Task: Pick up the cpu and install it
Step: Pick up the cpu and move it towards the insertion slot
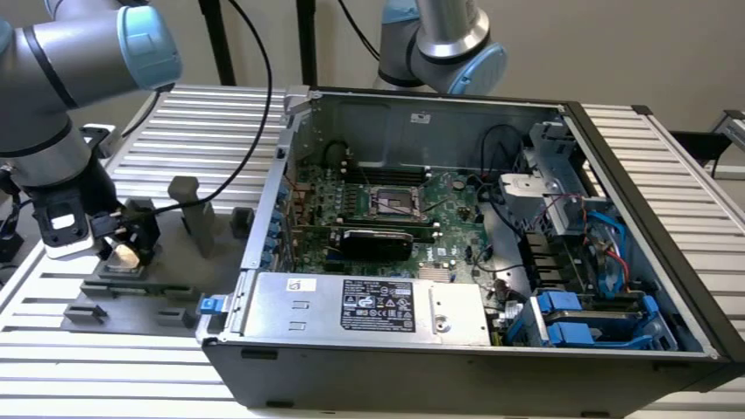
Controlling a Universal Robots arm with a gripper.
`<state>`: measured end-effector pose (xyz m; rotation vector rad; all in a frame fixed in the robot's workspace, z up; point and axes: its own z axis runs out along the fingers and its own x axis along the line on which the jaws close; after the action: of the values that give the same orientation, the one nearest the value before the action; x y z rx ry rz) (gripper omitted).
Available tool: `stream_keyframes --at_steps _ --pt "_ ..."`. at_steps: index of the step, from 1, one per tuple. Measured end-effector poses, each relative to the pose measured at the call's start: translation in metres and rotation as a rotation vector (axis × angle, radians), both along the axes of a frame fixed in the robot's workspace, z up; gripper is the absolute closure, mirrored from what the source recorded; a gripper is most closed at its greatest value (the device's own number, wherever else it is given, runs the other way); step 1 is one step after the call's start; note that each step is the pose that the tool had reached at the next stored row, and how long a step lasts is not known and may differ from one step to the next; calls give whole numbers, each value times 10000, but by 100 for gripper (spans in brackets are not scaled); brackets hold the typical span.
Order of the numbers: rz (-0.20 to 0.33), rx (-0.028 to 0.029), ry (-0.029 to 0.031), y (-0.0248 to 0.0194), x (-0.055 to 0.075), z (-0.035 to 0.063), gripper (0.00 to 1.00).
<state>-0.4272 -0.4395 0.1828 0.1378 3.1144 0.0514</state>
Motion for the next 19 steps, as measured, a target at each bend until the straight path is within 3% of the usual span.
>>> stream_keyframes --at_steps 3,5,6,10,17,19 --pt "0 0 0 0 0 0 34" --pt "0 0 0 0 0 0 36" --pt "0 0 -1 0 0 0 43" --pt "0 -1 0 0 -1 1 45" --pt "0 0 0 0 -1 0 45" --pt "0 2 -2 0 0 0 36"
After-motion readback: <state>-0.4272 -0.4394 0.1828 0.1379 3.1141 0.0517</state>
